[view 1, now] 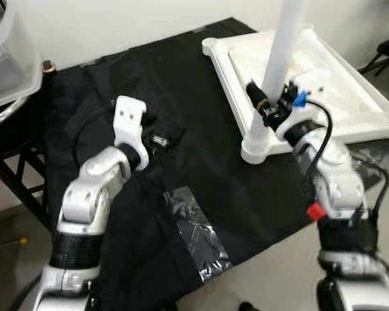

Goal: Building children table

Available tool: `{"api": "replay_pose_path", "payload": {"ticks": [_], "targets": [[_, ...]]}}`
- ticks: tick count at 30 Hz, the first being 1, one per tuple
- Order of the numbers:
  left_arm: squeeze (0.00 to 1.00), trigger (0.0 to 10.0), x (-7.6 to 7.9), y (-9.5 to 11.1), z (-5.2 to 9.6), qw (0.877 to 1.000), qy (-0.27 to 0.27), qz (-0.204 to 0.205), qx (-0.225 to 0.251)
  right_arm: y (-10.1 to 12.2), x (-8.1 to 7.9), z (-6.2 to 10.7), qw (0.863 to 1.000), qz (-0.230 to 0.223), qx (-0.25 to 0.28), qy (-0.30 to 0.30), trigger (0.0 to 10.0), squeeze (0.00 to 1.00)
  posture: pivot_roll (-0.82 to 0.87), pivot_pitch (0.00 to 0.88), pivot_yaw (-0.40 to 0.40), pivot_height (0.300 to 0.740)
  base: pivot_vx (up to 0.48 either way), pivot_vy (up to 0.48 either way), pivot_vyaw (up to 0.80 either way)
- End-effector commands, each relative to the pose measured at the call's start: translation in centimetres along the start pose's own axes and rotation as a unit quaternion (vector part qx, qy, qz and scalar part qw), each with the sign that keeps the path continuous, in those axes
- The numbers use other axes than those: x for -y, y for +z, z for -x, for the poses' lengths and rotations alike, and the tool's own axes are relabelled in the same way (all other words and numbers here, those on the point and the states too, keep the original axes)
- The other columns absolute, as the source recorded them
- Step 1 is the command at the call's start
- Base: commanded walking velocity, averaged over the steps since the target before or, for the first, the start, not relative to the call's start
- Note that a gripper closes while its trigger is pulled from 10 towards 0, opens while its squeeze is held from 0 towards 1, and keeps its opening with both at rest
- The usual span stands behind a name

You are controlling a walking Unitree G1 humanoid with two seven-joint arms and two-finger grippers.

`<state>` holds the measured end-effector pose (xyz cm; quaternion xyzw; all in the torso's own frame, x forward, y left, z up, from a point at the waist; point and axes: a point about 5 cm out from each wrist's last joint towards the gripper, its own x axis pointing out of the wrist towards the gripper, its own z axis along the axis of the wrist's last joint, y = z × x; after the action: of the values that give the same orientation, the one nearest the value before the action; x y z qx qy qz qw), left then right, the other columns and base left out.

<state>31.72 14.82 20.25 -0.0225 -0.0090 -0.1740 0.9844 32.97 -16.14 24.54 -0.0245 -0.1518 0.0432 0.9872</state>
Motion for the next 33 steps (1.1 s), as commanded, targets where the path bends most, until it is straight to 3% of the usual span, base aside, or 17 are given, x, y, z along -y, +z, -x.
{"api": "replay_pose_path", "payload": {"ticks": [1,6,11,12,13,14,15,19,20,23,31,32,33], "targets": [[0.0,10.0,-0.9,-0.5,0.8,0.999,0.036,-0.003,-0.004,-7.0,-0.5,3.0,0.984,-0.016,-0.175,-0.025,0.0,0.0,-0.02,0.237,0.074,0.74,0.0,0.0,0.0],[0.0,10.0,-1.0,-2.6,2.2,0.997,0.073,0.004,-0.029,-7.2,-2.8,3.4,0.982,-0.035,-0.183,-0.001,0.0,0.0,-0.02,0.23,0.069,0.74,0.0,0.0,0.0],[0.0,10.0,-0.3,-3.0,2.4,0.996,0.077,0.003,-0.035,-6.5,-3.1,3.5,0.981,-0.036,-0.188,-0.027,0.0,0.0,-0.02,0.23,0.07,0.74,0.0,0.0,0.0],[0.0,10.0,-0.2,-3.2,2.5,0.996,0.077,0.001,-0.036,-6.5,-3.0,3.5,0.981,-0.035,-0.188,-0.031,4.5,0.0,-0.02,0.231,0.071,0.74,0.0,0.0,0.0],[0.0,10.0,-0.2,-3.2,2.5,0.996,0.077,0.001,-0.036,-6.5,-3.0,3.5,0.981,-0.035,-0.188,-0.031,4.5,0.0,-0.02,0.231,0.071,0.74,0.0,0.0,0.0],[0.0,10.0,-0.1,-3.3,2.5,0.996,0.075,0.0,-0.038,-6.4,-2.9,3.5,0.981,-0.035,-0.189,-0.031,8.3,0.0,-0.03,0.231,0.071,0.74,0.0,0.0,0.0],[0.0,10.0,0.0,-3.4,2.5,0.996,0.074,-0.001,-0.04,-6.2,-2.8,3.4,0.982,-0.039,-0.184,-0.028,10.0,0.0,-0.03,0.23,0.072,0.74,0.0,0.0,0.0],[0.0,10.0,0.2,-3.6,2.5,0.996,0.073,-0.002,-0.042,-5.5,-3.1,3.2,0.986,-0.051,-0.158,0.003,10.0,0.0,-0.03,0.226,0.073,0.74,0.0,0.0,0.0],[0.0,10.0,0.3,-3.6,2.4,0.996,0.073,-0.002,-0.041,-4.8,-3.3,3.0,0.989,-0.053,-0.133,0.03,10.0,1.0,-0.03,0.224,0.076,0.74,0.0,0.0,0.0],[0.0,10.0,0.6,-3.6,2.3,0.997,0.07,-0.002,-0.04,-2.9,-3.3,2.3,0.992,-0.057,-0.084,0.079,10.0,1.0,-0.03,0.222,0.076,0.74,0.0,0.0,0.0],[0.0,10.0,1.3,-4.1,2.5,0.997,0.067,0.005,-0.048,-1.9,-2.8,1.9,0.99,-0.055,-0.071,0.112,10.0,1.0,-0.03,0.223,0.076,0.74,0.0,0.0,0.0],[0.0,10.0,1.5,-4.1,2.5,0.997,0.066,0.006,-0.048,-1.8,-2.8,1.8,0.987,-0.056,-0.07,0.13,10.0,0.52,-0.03,0.225,0.075,0.74,0.0,0.0,0.0],[0.0,10.0,1.5,-4.1,2.5,0.997,0.066,0.006,-0.048,-1.8,-2.8,1.8,0.987,-0.056,-0.07,0.13,10.0,0.52,-0.03,0.225,0.075,0.74,0.0,0.0,0.0]]}}
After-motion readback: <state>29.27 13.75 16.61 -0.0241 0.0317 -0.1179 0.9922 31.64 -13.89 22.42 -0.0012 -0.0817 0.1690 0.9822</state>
